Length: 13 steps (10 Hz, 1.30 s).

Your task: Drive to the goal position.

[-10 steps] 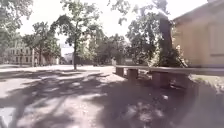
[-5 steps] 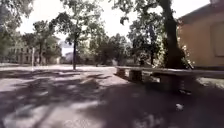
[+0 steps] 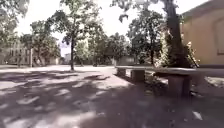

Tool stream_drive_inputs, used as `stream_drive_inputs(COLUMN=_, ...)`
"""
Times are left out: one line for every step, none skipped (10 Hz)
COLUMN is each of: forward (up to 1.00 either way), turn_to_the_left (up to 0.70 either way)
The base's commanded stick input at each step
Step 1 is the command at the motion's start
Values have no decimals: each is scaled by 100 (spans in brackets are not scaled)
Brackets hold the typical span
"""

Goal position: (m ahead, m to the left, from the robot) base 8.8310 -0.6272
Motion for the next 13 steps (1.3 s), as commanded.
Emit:
stream_drive_inputs(forward=85, turn_to_the_left=0)
stream_drive_inputs(forward=85, turn_to_the_left=0)
stream_drive_inputs(forward=85, turn_to_the_left=0)
stream_drive_inputs(forward=85, turn_to_the_left=0)
stream_drive_inputs(forward=85, turn_to_the_left=0)
stream_drive_inputs(forward=85, turn_to_the_left=0)
stream_drive_inputs(forward=85, turn_to_the_left=0)
stream_drive_inputs(forward=85, turn_to_the_left=0)
stream_drive_inputs(forward=85, turn_to_the_left=0)
stream_drive_inputs(forward=85, turn_to_the_left=0)
stream_drive_inputs(forward=85, turn_to_the_left=11)
stream_drive_inputs(forward=85, turn_to_the_left=34)
stream_drive_inputs(forward=85, turn_to_the_left=25)
